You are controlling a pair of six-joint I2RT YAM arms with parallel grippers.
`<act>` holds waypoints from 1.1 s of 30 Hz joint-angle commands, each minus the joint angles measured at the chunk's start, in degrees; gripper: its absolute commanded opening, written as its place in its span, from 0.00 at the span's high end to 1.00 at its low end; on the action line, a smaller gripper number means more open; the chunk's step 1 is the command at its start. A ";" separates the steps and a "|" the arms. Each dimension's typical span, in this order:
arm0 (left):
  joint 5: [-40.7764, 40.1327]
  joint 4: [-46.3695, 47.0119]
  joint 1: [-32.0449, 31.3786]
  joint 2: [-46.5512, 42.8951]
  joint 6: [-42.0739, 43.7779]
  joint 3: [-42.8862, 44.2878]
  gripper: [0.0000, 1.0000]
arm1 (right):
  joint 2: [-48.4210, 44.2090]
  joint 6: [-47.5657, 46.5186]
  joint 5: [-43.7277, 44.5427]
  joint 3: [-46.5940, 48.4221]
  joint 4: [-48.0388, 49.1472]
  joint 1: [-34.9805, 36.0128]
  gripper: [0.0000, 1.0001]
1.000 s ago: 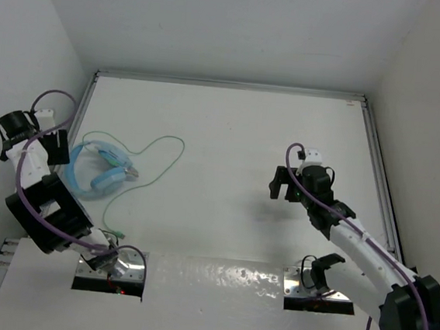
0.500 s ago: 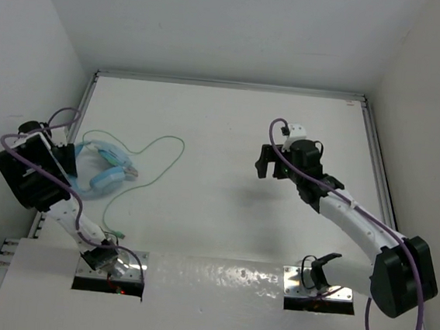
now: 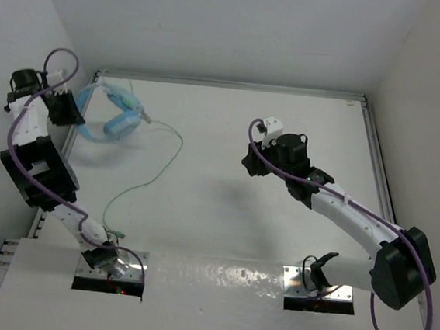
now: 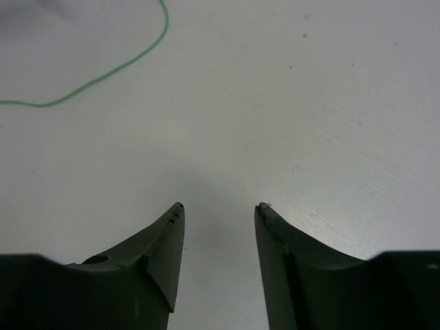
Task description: Wrap the headphones
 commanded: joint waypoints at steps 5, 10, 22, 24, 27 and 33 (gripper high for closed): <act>11.53 2.54 -13.41 -13.02 -15.91 17.63 1.00 | 7.34 2.59 -9.21 11.22 9.84 -0.30 0.20; 13.72 -0.01 -18.51 -12.23 -16.79 26.34 1.00 | 14.46 4.52 -13.97 13.59 23.64 -1.26 0.04; 17.24 2.10 -23.00 -12.75 -23.21 30.21 1.00 | 38.97 23.24 -27.50 24.13 57.48 0.75 0.10; 16.80 2.19 -23.52 -12.31 -23.30 31.62 1.00 | 44.76 23.95 -26.90 28.61 58.64 3.65 0.09; 16.63 2.19 -24.32 -12.05 -23.39 32.15 1.00 | 51.62 25.35 -16.84 34.68 55.65 5.94 0.08; 17.77 4.47 -25.37 -12.05 -26.19 30.83 1.00 | 57.01 28.43 -1.41 36.01 53.28 6.21 0.13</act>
